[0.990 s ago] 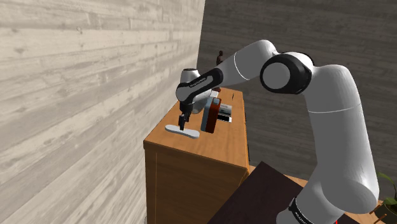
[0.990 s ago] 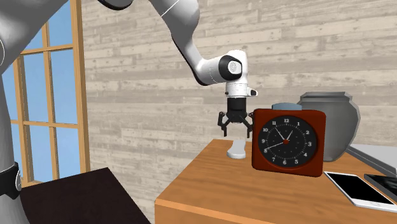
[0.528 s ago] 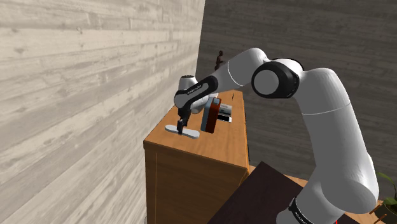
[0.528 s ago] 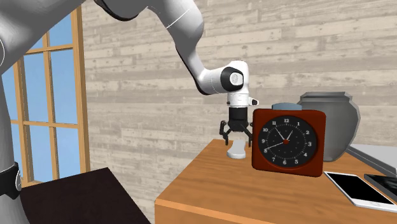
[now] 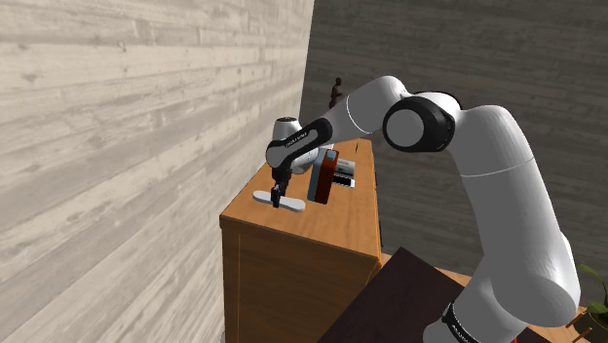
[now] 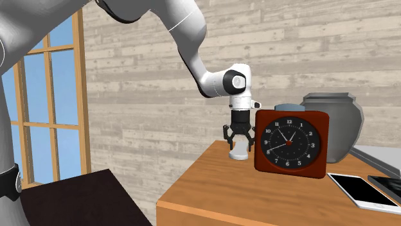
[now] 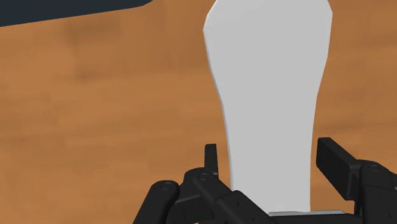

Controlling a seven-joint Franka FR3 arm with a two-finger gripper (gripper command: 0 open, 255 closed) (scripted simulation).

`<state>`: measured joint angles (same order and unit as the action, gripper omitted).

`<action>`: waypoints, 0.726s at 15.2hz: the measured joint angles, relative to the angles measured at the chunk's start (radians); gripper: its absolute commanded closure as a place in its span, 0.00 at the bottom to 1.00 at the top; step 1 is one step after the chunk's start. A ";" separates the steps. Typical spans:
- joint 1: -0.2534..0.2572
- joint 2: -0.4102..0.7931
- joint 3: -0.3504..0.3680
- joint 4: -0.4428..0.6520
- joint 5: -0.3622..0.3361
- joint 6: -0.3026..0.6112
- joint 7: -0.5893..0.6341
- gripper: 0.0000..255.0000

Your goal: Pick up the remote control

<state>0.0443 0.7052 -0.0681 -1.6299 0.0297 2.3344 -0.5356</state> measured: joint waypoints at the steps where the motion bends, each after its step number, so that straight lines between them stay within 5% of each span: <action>1: 0.000 0.000 0.000 0.000 0.000 0.000 0.000 1.00; 11: 0.002 -0.057 -0.002 -0.009 -0.003 -0.048 0.001 1.00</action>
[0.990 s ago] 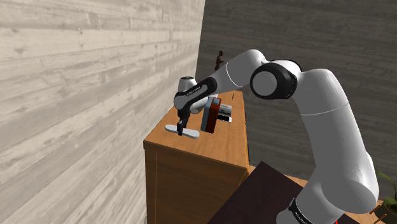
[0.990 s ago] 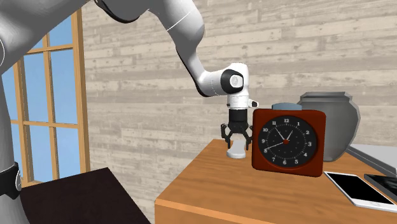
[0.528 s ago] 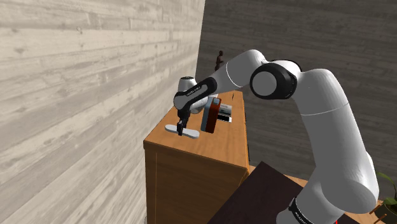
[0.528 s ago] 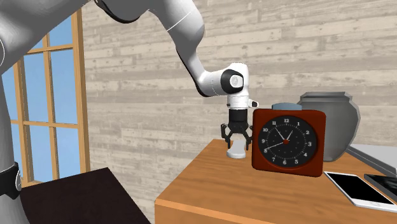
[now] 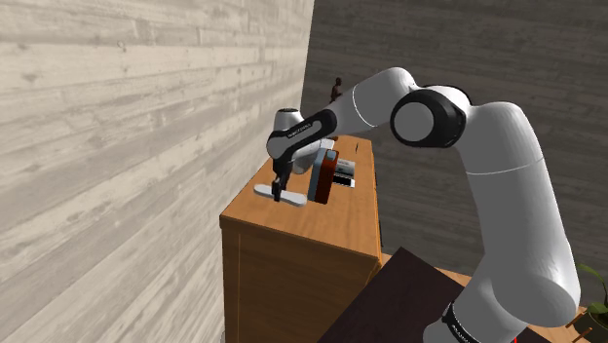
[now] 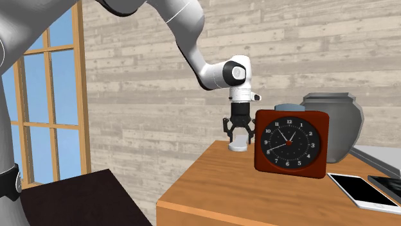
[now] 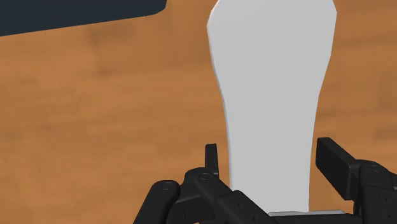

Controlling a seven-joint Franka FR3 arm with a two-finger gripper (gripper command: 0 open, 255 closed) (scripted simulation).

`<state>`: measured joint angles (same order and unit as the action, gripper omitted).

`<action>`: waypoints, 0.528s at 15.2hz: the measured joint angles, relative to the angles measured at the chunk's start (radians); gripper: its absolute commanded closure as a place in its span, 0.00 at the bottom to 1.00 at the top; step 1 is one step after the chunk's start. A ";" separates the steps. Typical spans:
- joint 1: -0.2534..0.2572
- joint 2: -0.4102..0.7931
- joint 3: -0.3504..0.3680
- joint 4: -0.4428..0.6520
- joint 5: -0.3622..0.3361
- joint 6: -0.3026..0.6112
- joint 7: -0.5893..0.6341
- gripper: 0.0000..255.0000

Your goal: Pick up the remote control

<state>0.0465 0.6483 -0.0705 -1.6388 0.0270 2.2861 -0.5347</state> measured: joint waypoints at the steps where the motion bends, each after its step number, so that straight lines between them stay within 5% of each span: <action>1: -0.001 -0.009 -0.001 0.000 0.000 -0.009 -0.001 1.00; 8: 0.001 -0.059 -0.003 0.017 -0.004 -0.076 0.000 1.00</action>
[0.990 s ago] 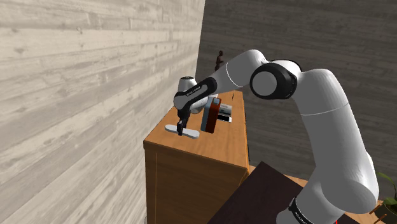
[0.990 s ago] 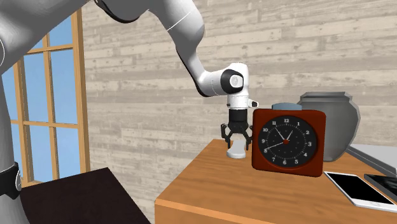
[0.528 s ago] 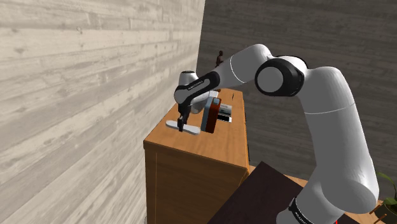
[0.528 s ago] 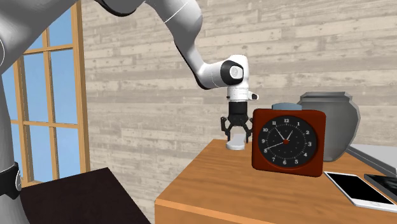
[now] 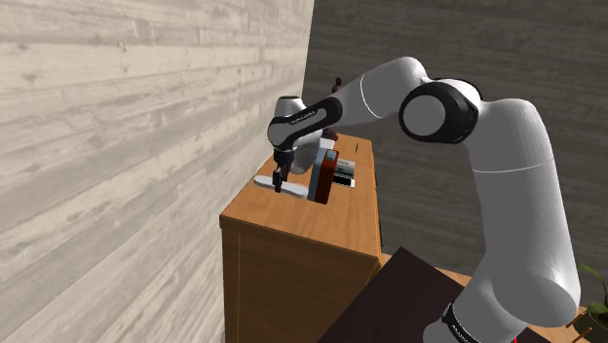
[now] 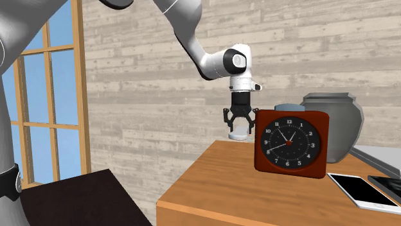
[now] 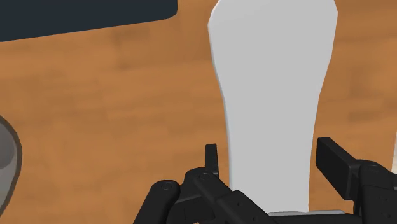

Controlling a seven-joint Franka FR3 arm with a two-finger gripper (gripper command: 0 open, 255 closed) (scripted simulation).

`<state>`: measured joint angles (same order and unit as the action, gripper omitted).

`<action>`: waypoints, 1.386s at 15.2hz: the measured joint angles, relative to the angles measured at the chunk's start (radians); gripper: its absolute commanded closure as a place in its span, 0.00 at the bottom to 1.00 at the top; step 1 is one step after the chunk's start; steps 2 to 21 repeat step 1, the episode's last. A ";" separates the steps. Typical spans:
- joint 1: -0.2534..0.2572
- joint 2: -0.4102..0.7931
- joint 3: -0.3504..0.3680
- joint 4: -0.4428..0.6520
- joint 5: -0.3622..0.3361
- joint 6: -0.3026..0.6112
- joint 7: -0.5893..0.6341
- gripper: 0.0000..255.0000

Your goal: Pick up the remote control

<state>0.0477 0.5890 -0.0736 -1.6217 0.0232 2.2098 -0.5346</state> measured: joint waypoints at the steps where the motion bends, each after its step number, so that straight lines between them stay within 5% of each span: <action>1: 0.000 -0.006 0.000 0.001 0.000 -0.006 0.000 1.00; 21: 0.000 -0.006 0.000 0.001 0.000 -0.006 0.000 1.00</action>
